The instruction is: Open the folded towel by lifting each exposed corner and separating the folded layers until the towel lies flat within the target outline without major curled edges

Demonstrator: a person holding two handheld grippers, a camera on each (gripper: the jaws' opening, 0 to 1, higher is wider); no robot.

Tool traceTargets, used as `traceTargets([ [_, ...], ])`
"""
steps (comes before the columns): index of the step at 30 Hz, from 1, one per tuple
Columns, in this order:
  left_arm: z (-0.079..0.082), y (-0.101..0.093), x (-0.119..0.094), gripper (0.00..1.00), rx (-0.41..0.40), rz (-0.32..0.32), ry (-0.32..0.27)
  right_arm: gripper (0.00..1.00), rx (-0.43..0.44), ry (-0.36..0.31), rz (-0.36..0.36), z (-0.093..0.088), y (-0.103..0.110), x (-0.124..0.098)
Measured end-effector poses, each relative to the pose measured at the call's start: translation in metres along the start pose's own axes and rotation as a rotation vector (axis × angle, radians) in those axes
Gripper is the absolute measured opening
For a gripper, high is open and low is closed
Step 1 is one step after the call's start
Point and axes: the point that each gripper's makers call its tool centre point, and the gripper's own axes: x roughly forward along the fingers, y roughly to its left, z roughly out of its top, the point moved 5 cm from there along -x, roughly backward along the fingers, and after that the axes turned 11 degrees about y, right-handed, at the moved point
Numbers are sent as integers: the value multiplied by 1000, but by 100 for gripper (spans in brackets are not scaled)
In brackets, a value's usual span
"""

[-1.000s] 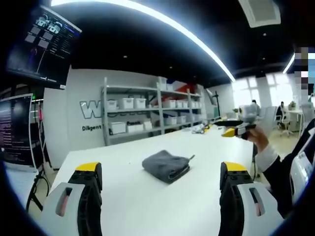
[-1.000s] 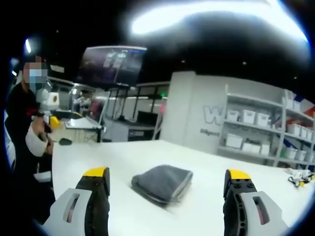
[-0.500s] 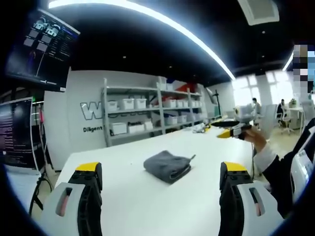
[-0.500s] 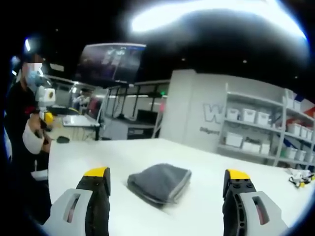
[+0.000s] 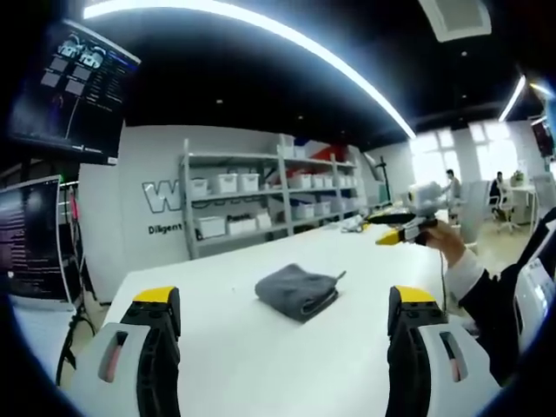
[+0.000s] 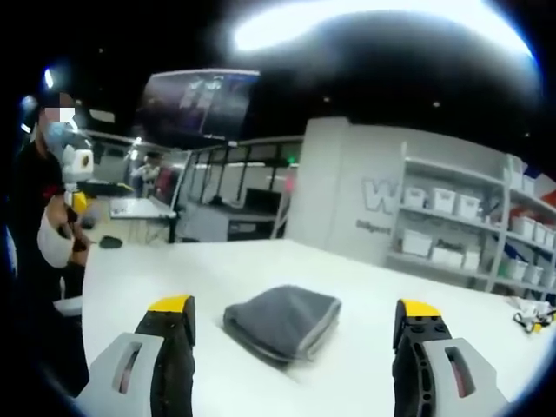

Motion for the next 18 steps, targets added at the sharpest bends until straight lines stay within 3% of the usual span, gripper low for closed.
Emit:
traceTargets([
  [10, 0, -6, 6, 98, 28, -14, 18, 93, 36, -9, 4, 0, -9, 13],
  [18, 1, -4, 5, 98, 26, -8, 16, 93, 11, 6, 6, 5, -7, 26],
])
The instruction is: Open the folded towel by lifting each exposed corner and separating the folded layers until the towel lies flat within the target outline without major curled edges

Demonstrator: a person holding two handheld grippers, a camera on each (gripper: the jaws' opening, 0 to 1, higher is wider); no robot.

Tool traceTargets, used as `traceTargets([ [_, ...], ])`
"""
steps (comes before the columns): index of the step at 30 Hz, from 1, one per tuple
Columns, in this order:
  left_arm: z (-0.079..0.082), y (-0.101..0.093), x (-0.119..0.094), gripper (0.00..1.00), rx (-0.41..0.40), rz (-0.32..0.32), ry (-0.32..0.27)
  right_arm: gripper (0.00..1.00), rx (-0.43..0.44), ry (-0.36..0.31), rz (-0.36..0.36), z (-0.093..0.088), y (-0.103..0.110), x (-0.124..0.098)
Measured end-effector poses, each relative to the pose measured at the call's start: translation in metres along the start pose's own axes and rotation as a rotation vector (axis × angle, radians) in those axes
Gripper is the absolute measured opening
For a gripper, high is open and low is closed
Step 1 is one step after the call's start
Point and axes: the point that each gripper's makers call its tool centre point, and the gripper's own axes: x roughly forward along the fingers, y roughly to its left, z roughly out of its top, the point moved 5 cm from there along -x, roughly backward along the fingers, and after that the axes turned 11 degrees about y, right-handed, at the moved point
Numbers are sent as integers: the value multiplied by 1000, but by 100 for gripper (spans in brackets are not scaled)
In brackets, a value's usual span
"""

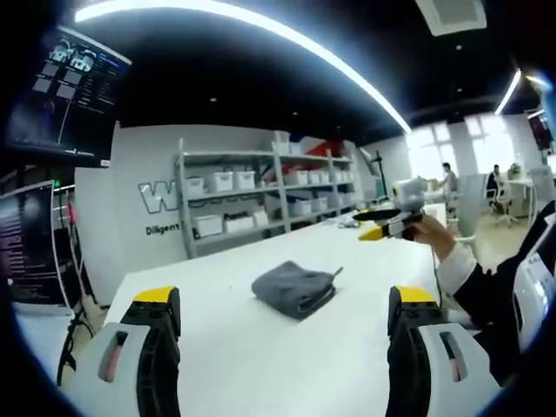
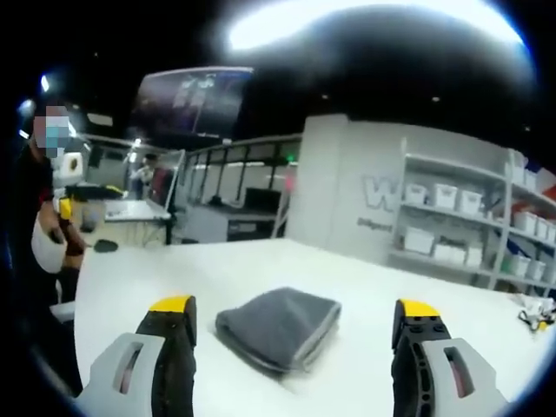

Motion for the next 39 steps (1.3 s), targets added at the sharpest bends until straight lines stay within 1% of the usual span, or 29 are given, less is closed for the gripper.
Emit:
traceTargets([
  [8, 1, 0, 0, 98, 1, 8, -2, 92, 5, -15, -15, -4, -4, 7],
  [14, -2, 0, 4, 97, -6, 7, 3, 92, 13, -6, -13, -7, -7, 14],
  [18, -5, -2, 10, 97, -9, -8, 13, 92, 11, -10, -8, -6, -5, 16],
  [21, -7, -4, 15, 95, -11, -24, 19, 92, 7, -15, -3, -6, -3, 17],
  [25, -7, -4, 18, 94, -14, -28, 19, 92, 0, -21, -2, -6, -3, 18],
  [27, -7, -4, 20, 91, -11, -13, 21, 92, 1, -14, 3, -8, -3, 19],
  [28, -10, -2, 25, 86, 12, 52, 53, 92, 3, -4, 4, -11, -3, 21],
  [32, -14, -3, 28, 87, 44, 82, 74, 92, 3, -4, 8, -11, -2, 21],
  [33, -14, -3, 28, 88, 37, 81, 81, 92, 4, -4, 10, -11, -2, 21],
  [34, -15, -5, 29, 91, 9, 63, 80, 92, 5, -4, 9, -11, -2, 21],
  [36, -12, -9, 29, 95, -22, 1, 56, 92, 6, -4, 10, -11, -2, 22],
  [39, -10, -7, 27, 95, -52, 0, 42, 92, 8, -1, 10, -12, -2, 23],
])
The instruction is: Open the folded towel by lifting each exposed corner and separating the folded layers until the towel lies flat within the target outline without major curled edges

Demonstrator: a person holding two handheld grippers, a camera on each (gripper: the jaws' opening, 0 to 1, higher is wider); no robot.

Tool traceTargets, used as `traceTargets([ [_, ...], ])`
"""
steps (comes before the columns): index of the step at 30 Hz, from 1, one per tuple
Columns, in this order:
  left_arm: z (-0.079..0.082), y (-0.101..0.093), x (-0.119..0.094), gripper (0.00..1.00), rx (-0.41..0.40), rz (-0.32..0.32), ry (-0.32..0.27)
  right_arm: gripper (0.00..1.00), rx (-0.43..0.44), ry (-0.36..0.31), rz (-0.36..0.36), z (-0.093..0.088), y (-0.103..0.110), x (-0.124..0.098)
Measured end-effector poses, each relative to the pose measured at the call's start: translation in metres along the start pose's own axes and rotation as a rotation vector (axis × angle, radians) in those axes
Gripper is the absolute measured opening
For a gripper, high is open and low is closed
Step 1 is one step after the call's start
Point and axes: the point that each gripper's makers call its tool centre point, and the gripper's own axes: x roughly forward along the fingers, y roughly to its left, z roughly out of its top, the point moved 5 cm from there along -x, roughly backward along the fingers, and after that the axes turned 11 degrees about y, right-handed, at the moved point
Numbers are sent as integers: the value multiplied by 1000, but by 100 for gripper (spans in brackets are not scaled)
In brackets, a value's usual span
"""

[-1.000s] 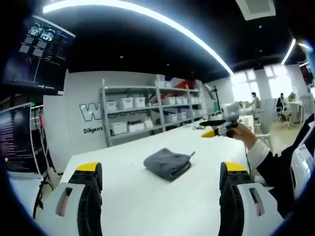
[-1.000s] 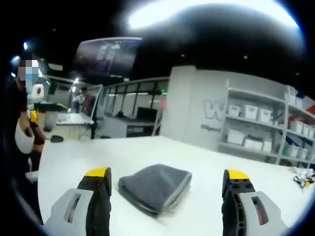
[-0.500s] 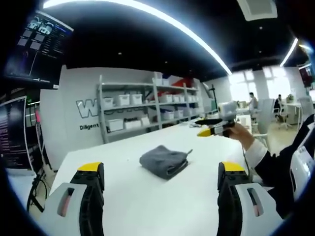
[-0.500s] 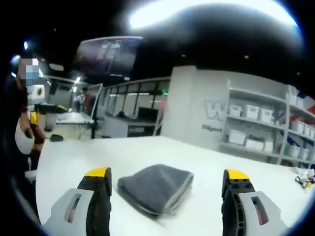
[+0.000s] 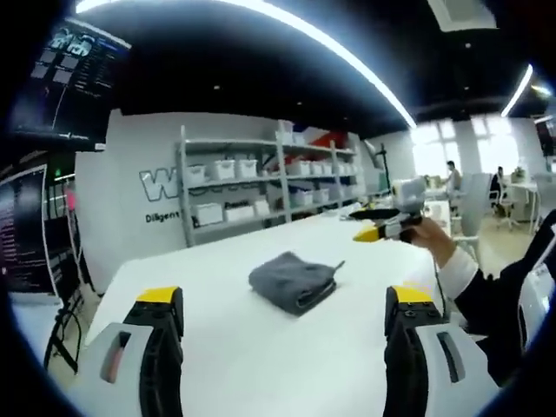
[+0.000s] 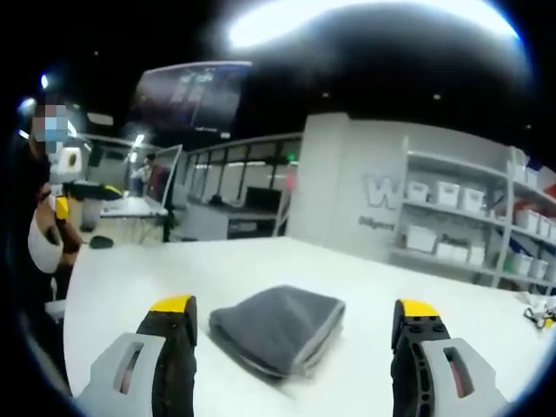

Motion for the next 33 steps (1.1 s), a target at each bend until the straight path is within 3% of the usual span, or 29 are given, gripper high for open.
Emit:
traceTargets([
  [3, 2, 3, -2, 99, -26, 1, -21, 92, 1, 5, 1, -1, 0, 1],
  [8, 6, 1, -6, 100, -98, -61, -73, 92, -2, 9, 3, -2, 2, 2],
  [12, 6, 8, -6, 100, -75, 17, -82, 92, 2, 7, 3, -3, 2, 2],
  [17, 10, 13, -9, 100, -73, 42, -121, 92, 4, 9, 3, -3, 2, 2],
  [21, 16, 13, -11, 100, -7, 98, -136, 92, 5, 8, 1, -4, 1, 2],
  [33, 14, 16, -8, 100, 1, 110, -119, 92, 6, 15, -2, -5, 0, 4],
])
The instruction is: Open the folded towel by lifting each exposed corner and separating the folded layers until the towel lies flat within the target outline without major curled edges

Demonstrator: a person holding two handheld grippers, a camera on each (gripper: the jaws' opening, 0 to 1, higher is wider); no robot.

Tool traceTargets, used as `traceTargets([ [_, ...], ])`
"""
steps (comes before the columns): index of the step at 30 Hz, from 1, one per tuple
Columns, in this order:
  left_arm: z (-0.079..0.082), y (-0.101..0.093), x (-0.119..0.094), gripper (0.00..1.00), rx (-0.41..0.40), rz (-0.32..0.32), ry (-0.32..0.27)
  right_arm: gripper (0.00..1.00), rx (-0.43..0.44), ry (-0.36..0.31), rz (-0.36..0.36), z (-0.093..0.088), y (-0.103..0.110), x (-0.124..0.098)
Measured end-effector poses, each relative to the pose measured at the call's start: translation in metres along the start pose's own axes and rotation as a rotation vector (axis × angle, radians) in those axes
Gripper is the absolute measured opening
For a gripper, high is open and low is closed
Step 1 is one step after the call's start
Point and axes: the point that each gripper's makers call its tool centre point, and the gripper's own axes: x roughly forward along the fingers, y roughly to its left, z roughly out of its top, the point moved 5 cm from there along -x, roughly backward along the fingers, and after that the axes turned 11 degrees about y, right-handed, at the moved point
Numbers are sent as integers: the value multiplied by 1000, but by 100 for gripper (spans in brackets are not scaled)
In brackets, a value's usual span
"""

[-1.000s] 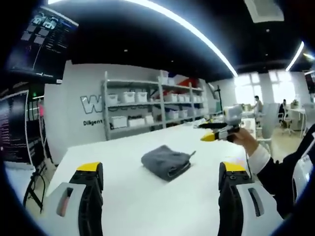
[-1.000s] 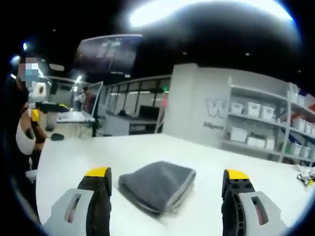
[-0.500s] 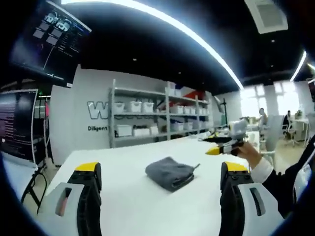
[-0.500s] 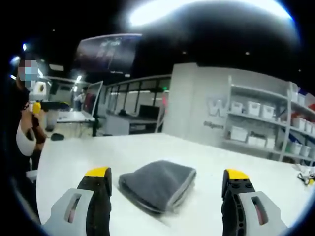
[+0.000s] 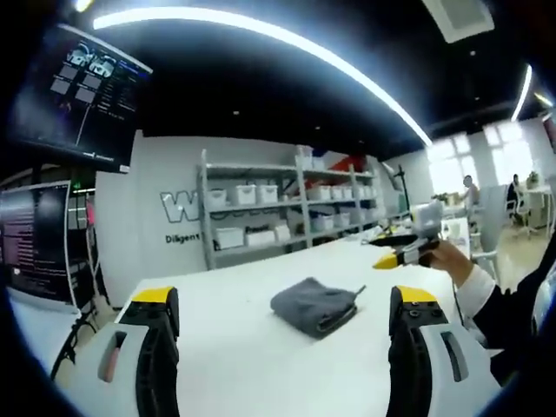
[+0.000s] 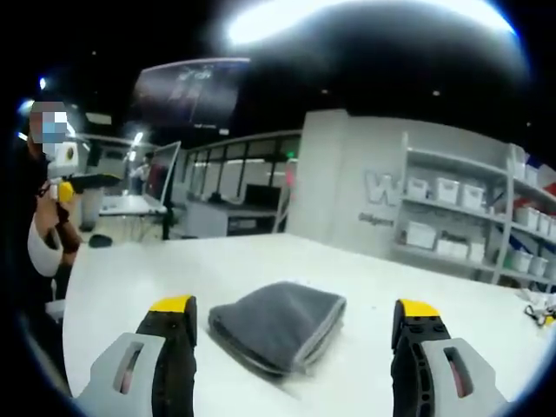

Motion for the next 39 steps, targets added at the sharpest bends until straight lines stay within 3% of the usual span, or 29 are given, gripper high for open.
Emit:
traceTargets([
  [3, -3, -2, 2, 100, 0, -14, 27, 92, -1, 2, 0, 0, 0, 0],
  [7, -1, -3, 1, 100, -11, -18, 19, 92, -1, 0, 0, 0, 1, 0],
  [9, -6, -4, 3, 100, -7, -6, 71, 92, -1, 0, 0, 0, 1, 0],
  [19, -12, -8, 12, 100, -1, -9, 141, 92, -9, 7, 6, -3, 2, 3],
  [22, -10, -8, 12, 100, -20, -3, 103, 92, -12, 8, 1, -5, 1, 6],
  [24, -4, -9, 11, 100, -24, -21, 36, 92, -17, 14, 2, -7, 1, 9],
  [31, 0, -9, 9, 99, -30, -7, 10, 92, -20, 22, 7, -11, 1, 18],
  [36, 0, -10, 11, 99, -42, -25, 3, 91, 1, -8, 22, -15, 0, 28],
  [39, -1, -12, 12, 99, -40, -36, 13, 94, -24, 22, 31, -18, 5, 31],
])
